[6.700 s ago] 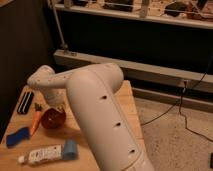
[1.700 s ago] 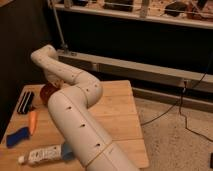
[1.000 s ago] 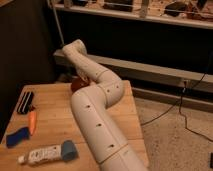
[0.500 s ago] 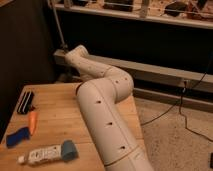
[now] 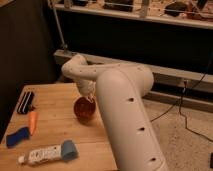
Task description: Drag the ceramic bowl in a circle
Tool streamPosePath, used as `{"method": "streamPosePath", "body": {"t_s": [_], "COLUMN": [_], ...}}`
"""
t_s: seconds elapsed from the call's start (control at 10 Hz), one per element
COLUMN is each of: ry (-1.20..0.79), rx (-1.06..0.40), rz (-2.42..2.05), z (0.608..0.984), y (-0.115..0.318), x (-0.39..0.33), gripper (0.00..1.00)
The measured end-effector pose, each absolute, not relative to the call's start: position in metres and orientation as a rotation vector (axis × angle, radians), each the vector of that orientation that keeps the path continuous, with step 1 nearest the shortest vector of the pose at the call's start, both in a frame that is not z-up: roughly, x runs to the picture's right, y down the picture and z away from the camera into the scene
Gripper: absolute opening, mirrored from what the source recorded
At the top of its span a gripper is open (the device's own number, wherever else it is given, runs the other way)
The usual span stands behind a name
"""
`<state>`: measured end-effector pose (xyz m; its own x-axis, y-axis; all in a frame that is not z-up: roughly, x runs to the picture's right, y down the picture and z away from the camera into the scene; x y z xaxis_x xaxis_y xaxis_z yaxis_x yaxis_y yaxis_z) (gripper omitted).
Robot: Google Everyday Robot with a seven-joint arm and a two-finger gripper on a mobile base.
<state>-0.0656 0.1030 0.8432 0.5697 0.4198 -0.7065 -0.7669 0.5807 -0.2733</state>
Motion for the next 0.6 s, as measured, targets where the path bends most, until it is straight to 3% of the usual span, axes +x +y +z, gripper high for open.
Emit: {"method": "streamPosePath", "body": {"t_s": [0.3, 0.6], "ry": [0.579, 0.438], "rx": [-0.692, -0.768], "rz": [0.700, 0.603], "z": [0.836, 0.837], "y": [0.140, 0.157], "x": [-0.106, -0.194], "gripper": [0.00, 0.00]}}
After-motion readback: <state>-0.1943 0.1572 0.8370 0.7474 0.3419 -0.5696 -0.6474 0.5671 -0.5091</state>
